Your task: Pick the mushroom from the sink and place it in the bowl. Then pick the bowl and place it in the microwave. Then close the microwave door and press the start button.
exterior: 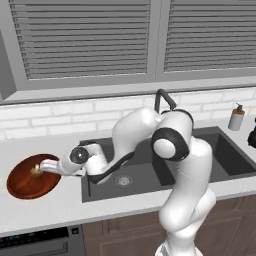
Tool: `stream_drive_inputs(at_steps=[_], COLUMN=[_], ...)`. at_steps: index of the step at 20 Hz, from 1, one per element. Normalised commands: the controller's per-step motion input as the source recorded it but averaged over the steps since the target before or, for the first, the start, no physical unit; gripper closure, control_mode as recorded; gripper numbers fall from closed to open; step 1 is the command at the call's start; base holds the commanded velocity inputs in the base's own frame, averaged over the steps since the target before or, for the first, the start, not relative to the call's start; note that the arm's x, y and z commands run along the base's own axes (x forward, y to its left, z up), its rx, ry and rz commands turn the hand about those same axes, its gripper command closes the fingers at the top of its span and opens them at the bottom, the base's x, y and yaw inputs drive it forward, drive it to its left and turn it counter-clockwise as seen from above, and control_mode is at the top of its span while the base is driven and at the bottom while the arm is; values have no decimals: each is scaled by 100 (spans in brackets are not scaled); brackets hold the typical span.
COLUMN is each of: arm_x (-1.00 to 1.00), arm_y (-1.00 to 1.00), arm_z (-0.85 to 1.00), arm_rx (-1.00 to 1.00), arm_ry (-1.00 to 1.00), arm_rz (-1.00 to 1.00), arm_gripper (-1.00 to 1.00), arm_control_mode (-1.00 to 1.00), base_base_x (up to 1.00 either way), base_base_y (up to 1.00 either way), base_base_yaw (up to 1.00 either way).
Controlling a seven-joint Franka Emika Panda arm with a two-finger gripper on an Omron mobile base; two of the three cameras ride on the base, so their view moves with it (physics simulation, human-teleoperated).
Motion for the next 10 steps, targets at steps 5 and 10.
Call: stream_drive_inputs(at_steps=[5,10], arm_x=[-14,-31], arm_y=[-5,-12], arm_z=[64,69], arm_rx=[19,11], arm_ry=[-4,0], arm_rz=[-15,-18], arm_gripper=[100,100], arm_control_mode=[-100,-100], base_base_x=[0,0], base_base_y=[0,0], base_base_yaw=[0,0])
